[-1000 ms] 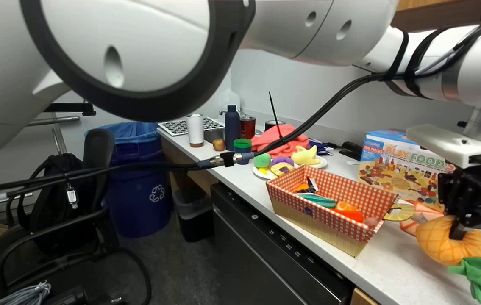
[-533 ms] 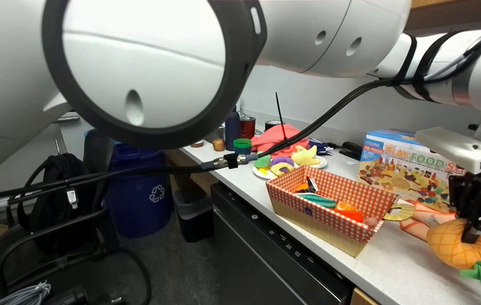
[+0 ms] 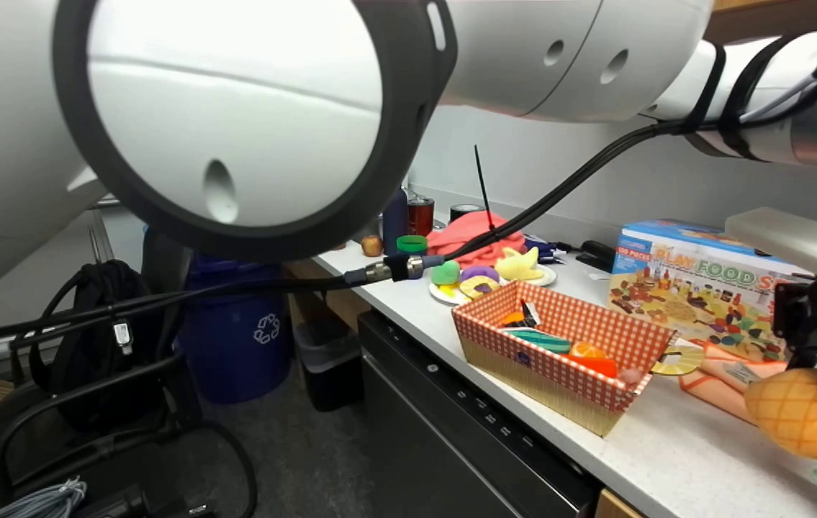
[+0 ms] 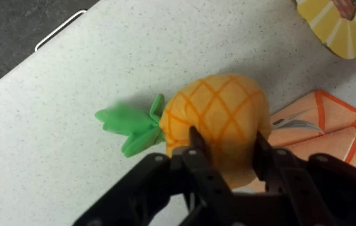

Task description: Remove the toy pineapple from the fruit box and put it on the counter

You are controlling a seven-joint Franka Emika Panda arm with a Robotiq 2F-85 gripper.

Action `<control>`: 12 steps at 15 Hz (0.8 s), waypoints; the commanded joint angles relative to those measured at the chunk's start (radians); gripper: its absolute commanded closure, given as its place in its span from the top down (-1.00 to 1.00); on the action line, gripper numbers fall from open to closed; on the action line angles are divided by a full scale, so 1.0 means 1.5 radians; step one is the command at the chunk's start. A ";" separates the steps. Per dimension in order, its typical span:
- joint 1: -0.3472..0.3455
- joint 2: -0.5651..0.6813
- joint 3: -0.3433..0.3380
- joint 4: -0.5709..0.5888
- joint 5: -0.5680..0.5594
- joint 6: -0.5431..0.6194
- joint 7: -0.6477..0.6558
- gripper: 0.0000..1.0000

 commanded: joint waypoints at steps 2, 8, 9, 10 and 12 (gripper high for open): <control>-0.038 0.018 0.012 0.055 0.010 -0.026 -0.078 0.57; -0.046 0.010 0.012 0.058 0.008 -0.024 -0.100 1.00; -0.045 0.006 0.011 0.057 0.008 -0.025 -0.098 1.00; -0.045 0.003 0.010 0.057 0.007 -0.026 -0.095 1.00; -0.043 -0.008 0.008 0.052 0.005 -0.027 -0.092 1.00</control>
